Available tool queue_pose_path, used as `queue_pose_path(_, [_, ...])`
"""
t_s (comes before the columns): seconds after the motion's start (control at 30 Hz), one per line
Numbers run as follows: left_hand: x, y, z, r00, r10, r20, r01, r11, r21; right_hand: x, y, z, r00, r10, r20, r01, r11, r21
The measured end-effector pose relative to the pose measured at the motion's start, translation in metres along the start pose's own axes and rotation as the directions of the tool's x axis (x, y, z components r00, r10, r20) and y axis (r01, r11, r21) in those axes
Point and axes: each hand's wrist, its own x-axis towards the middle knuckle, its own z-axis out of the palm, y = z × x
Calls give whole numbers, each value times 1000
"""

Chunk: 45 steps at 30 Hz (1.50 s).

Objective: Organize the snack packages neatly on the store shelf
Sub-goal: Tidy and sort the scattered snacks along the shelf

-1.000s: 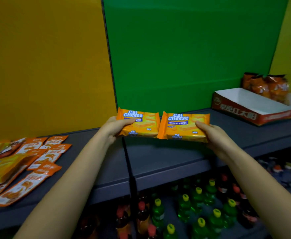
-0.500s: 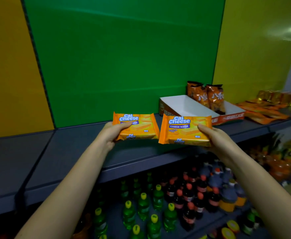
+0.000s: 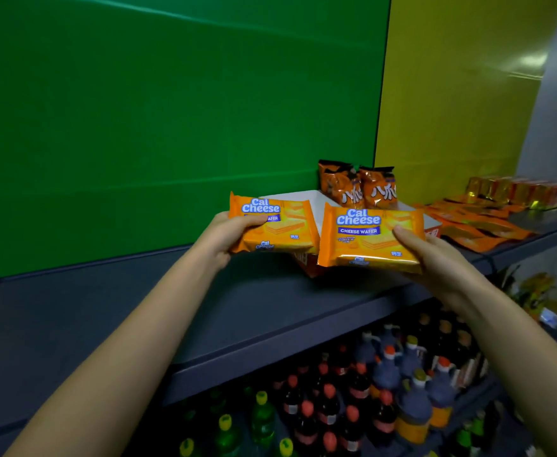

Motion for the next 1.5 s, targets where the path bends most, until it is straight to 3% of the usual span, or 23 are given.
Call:
queue_pose_path(0.3, [95, 9, 38, 1000, -4, 13, 3, 1000, 25, 97, -25, -19, 997, -71, -18, 71, 997, -27])
queue_pose_path(0.57, [150, 2, 60, 1000, 7, 22, -8, 1000, 15, 156, -25, -12, 990, -138, 35, 142, 966, -214])
queue_pose_path(0.8, [182, -11, 83, 997, 79, -10, -76, 984, 160, 201, -22, -6, 985, -146, 91, 165, 949, -267])
queue_pose_path(1.0, [198, -20, 98, 991, 83, -101, -51, 958, 282, 228, -17, -2, 967, -191, 171, 239, 911, -336])
queue_pose_path(1.13, [205, -26, 98, 965, 176, -195, -11, 769, 639, 237, -14, 1, 952, -200, 231, 281, 869, -407])
queue_pose_path(1.23, [210, -24, 93, 941, 260, -218, 8, 626, 780, 239, -14, 3, 930, -214, 299, 334, 833, -442])
queue_pose_path(1.4, [210, -7, 78, 934, 331, -132, -8, 389, 921, 250, -13, 13, 896, -242, 373, 421, 733, -535])
queue_pose_path(1.5, [212, -2, 65, 954, 287, -90, -15, 344, 939, 259, -9, 21, 876, -227, 426, 443, 727, -524])
